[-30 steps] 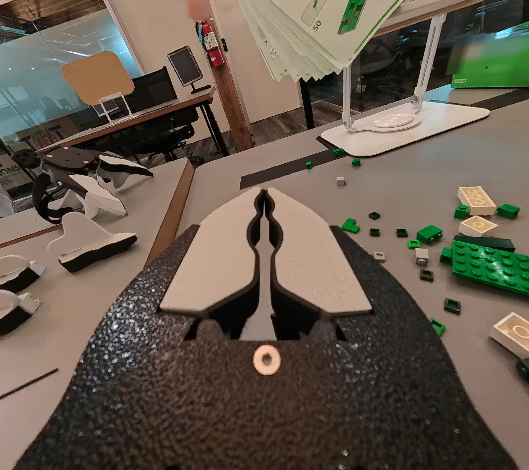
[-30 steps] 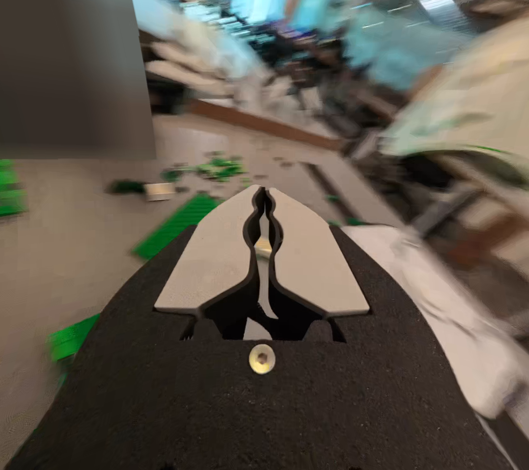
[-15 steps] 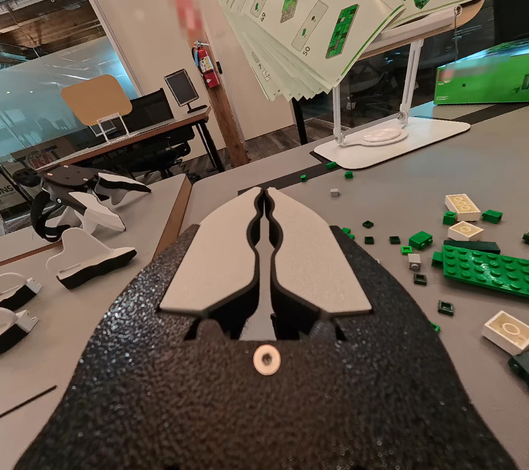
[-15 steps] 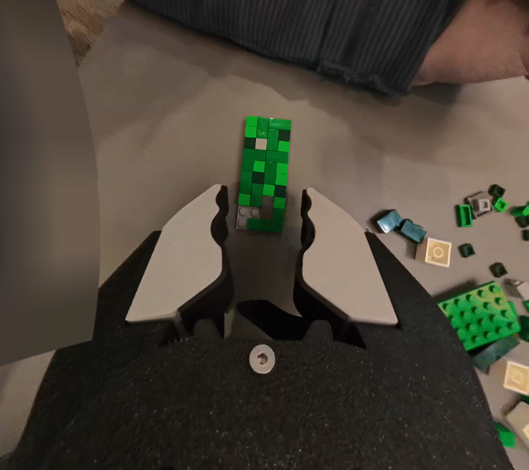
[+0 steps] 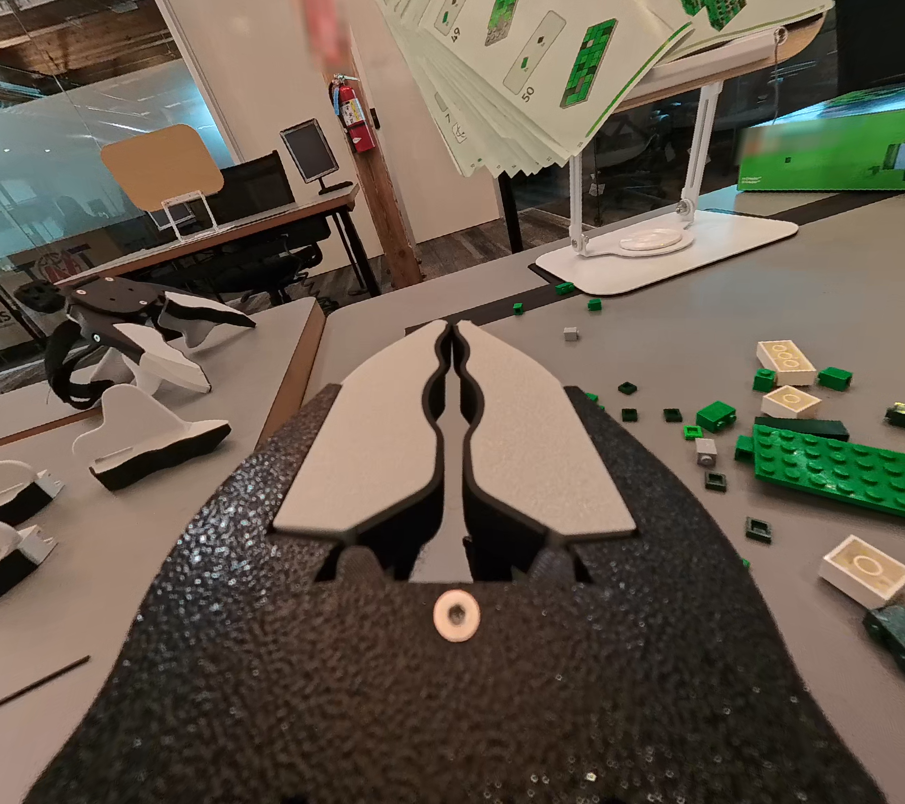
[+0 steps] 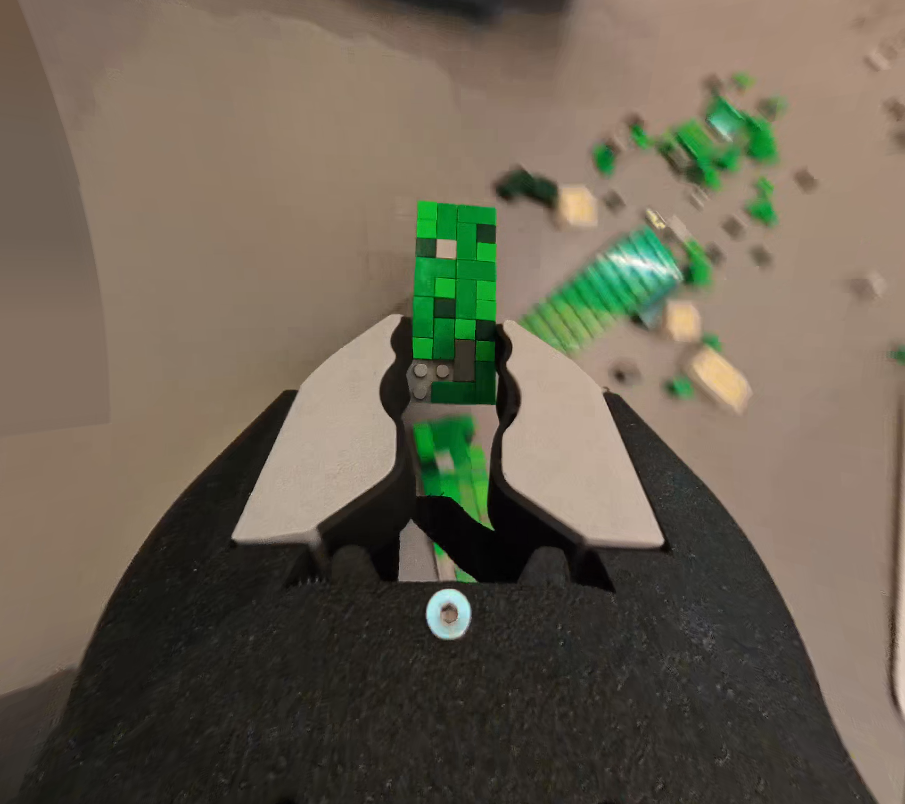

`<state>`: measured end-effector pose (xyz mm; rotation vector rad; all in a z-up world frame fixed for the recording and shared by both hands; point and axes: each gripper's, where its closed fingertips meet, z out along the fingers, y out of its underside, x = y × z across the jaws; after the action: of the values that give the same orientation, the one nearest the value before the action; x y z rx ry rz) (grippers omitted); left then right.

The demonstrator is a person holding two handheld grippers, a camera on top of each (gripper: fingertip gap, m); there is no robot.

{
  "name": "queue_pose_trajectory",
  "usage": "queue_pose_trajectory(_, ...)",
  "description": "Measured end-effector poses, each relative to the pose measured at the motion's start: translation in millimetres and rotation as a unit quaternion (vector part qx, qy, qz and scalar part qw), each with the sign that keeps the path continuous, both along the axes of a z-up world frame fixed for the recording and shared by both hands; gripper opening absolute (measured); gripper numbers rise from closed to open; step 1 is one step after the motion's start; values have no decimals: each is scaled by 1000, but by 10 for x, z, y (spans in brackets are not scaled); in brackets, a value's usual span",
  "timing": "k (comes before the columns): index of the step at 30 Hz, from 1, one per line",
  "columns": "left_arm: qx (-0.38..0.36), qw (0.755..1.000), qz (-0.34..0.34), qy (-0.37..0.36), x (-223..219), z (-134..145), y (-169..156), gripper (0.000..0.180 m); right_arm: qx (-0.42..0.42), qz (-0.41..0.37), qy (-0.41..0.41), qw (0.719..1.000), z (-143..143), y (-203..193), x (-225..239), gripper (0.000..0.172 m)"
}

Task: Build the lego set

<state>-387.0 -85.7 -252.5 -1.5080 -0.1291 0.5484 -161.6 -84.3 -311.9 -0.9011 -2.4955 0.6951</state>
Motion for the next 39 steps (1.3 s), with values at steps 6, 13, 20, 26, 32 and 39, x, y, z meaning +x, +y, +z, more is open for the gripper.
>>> queue_pose_trajectory(6, 2, 1000, -6, -5, 18, -3, 16, 0, 38, -169, -15, 985, -117, 1304, 338, 31)
queue_pose_trajectory(13, -5, 1000, -12, 1, 50, -16, 41, 0, 27, -172, -36, 984, -255, 1509, 485, 42)
queue_pose_trajectory(20, -5, 1000, -18, -2, 64, -21, 57, 0, -15, -260, -22, 965, -205, 1946, 643, 0)
queue_pose_trajectory(26, -6, 1000, -23, 1, 82, -22, 67, 0, 69, -250, -48, 964, -408, 2008, 638, 0)
queue_pose_trajectory(32, -8, 1000, -29, 2, 101, -29, 87, 0, -81, -124, -96, 984, -296, 1143, 647, 0)
queue_pose_trajectory(39, -9, 999, -34, 8, 131, -27, 101, 0, 191, -21, 0, 981, -107, 1424, 432, 34)
